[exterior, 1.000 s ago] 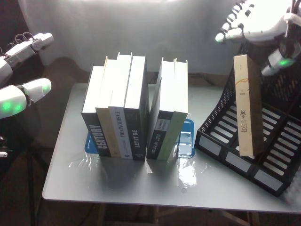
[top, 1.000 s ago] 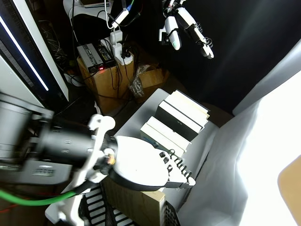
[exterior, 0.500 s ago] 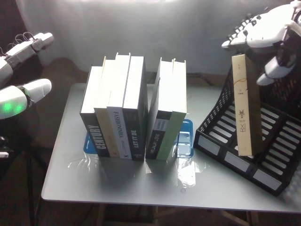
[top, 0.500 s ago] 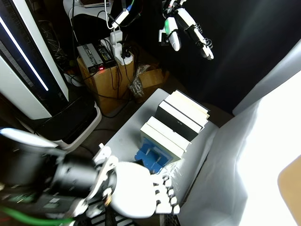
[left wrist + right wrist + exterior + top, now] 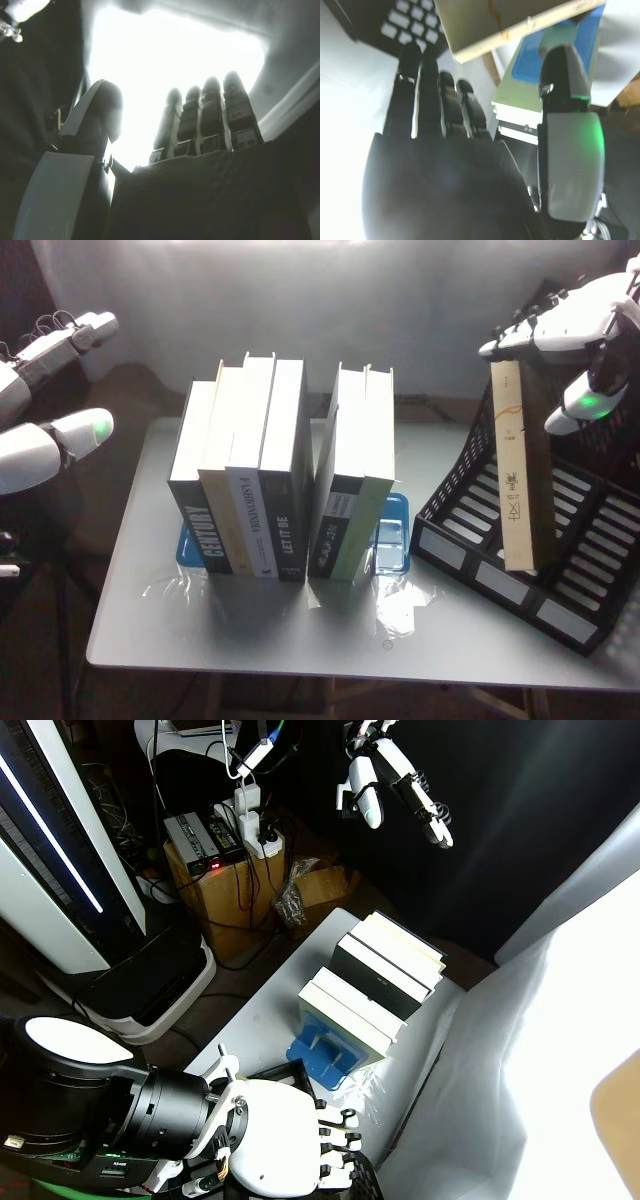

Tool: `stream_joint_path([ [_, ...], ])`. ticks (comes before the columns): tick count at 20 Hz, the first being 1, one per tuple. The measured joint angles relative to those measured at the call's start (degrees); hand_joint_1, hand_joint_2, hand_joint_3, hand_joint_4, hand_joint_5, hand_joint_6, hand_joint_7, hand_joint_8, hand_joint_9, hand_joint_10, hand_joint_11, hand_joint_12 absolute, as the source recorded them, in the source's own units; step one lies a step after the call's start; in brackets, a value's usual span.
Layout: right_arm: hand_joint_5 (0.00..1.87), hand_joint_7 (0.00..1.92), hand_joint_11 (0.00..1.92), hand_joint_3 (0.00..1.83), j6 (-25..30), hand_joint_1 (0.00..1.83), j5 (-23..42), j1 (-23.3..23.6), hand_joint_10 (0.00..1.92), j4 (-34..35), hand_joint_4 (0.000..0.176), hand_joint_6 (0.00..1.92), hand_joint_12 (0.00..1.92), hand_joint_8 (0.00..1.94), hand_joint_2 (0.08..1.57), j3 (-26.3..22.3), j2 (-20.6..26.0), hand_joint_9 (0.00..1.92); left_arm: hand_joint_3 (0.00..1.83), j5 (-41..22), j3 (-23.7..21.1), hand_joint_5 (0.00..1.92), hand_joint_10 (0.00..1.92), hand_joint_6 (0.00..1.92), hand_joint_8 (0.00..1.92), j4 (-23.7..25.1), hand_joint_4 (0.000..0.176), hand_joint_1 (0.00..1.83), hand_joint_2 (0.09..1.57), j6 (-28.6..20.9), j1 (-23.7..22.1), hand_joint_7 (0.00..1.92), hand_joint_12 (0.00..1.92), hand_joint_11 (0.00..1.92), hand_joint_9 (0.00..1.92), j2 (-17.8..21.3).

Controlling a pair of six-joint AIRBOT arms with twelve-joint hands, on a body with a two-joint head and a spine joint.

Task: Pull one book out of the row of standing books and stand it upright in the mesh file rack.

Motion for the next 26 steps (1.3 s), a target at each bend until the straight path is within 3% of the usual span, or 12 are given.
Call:
stream_joint_path([
  [2,0.00,0.00,0.00,0.00,-0.02,0.78,0.15,-0.35,0.02,0.22,0.134,0.00,1.20,0.00,1.09,0.13,-0.24,0.18,0.00,0.02,0.00,0.09,0.00,0.00,0.00,-0.15,0.000,0.55,1.48,0.02,0.00,0.00,0.00,0.00,0.00,0.00],
  [4,0.00,0.00,0.00,0.00,0.00,0.76,0.20,-0.35,0.01,0.66,0.128,0.00,0.90,0.00,1.09,0.20,-0.35,0.12,0.00,0.00,0.00,0.08,0.00,0.00,0.00,-0.17,0.000,0.54,1.48,0.00,0.00,0.00,0.00,0.00,0.00,0.00],
  [5,0.00,0.00,0.00,0.00,0.00,0.75,0.02,-0.35,0.02,0.70,0.043,0.00,0.95,0.00,1.10,0.26,-0.35,0.14,0.00,-0.02,0.00,0.09,0.00,0.00,0.00,-0.11,0.000,0.55,1.48,0.02,0.00,0.00,0.00,0.00,0.00,0.00],
  [6,0.00,0.05,0.00,0.00,-0.02,0.77,-0.17,-0.79,0.02,1.11,0.000,0.00,0.90,0.00,1.10,0.37,-0.33,0.16,0.00,0.00,0.00,0.09,0.00,0.00,0.00,-0.13,0.000,0.56,1.47,0.02,0.00,0.00,0.00,0.00,0.00,0.00],
  [9,0.00,0.06,0.00,0.00,-0.04,0.77,0.20,-1.60,0.02,2.89,0.000,0.00,0.89,0.01,1.10,0.74,-0.33,0.16,0.00,-0.02,0.00,0.09,0.00,0.00,0.00,-0.15,0.000,0.56,1.47,0.02,0.00,0.00,0.00,0.00,0.00,0.00],
  [10,0.08,0.24,0.00,0.00,-0.04,0.79,0.28,-1.62,0.08,3.76,0.000,0.02,1.29,0.04,1.12,0.96,-0.35,0.34,0.00,-0.02,0.00,0.09,0.00,0.00,0.00,-0.13,0.000,0.56,1.48,0.00,0.00,0.00,0.00,0.00,0.00,0.00],
  [13,0.38,0.60,0.23,0.00,-10.49,0.80,-0.28,-2.03,0.22,16.52,0.000,0.03,1.52,0.04,1.18,1.05,-0.15,0.64,0.00,-0.13,0.00,0.07,0.00,0.00,0.00,-0.11,0.000,0.52,1.48,0.00,0.00,0.00,0.00,0.00,0.00,0.00],
  [14,0.42,0.64,0.25,0.00,-11.39,0.80,-0.37,-2.34,0.29,18.75,0.000,0.02,1.55,0.02,1.18,1.07,-0.15,0.65,0.00,-0.15,0.00,0.08,0.00,0.00,0.00,-0.17,0.000,0.55,1.48,0.00,0.00,0.00,0.00,0.00,0.00,0.00],
  [15,0.51,0.72,0.32,0.00,-12.15,0.79,0.17,-2.34,0.63,21.07,0.000,0.02,1.65,0.04,1.18,1.07,0.24,0.61,0.00,-0.31,0.00,0.08,0.00,0.00,0.00,-0.17,0.000,0.55,1.48,0.00,0.00,0.00,0.00,0.00,0.00,0.00],
  [17,0.56,0.76,0.35,0.00,-22.75,0.79,1.11,-3.02,0.96,34.42,0.000,0.02,1.70,0.05,1.17,1.07,0.85,0.55,0.00,-0.42,0.00,0.08,0.00,0.00,0.00,-0.39,0.000,0.56,1.48,0.02,0.00,0.00,0.00,0.00,0.00,0.00],
  [21,0.61,0.83,0.33,0.00,-32.81,0.81,7.02,-5.35,1.22,50.01,0.000,0.03,1.83,0.12,1.14,0.87,1.75,0.48,0.00,-0.50,-0.07,0.07,0.00,0.00,0.00,-0.68,0.000,0.52,1.49,0.02,0.35,0.00,0.00,0.00,0.00,0.00],
  [26,0.61,0.72,0.26,0.00,-33.57,0.79,9.33,-5.33,1.20,53.11,0.000,0.01,1.82,0.30,1.14,0.15,3.21,0.43,0.00,-0.76,-0.28,0.08,0.00,0.00,0.00,-1.01,0.000,0.56,1.48,0.02,0.59,0.00,0.00,0.00,0.00,-0.02],
])
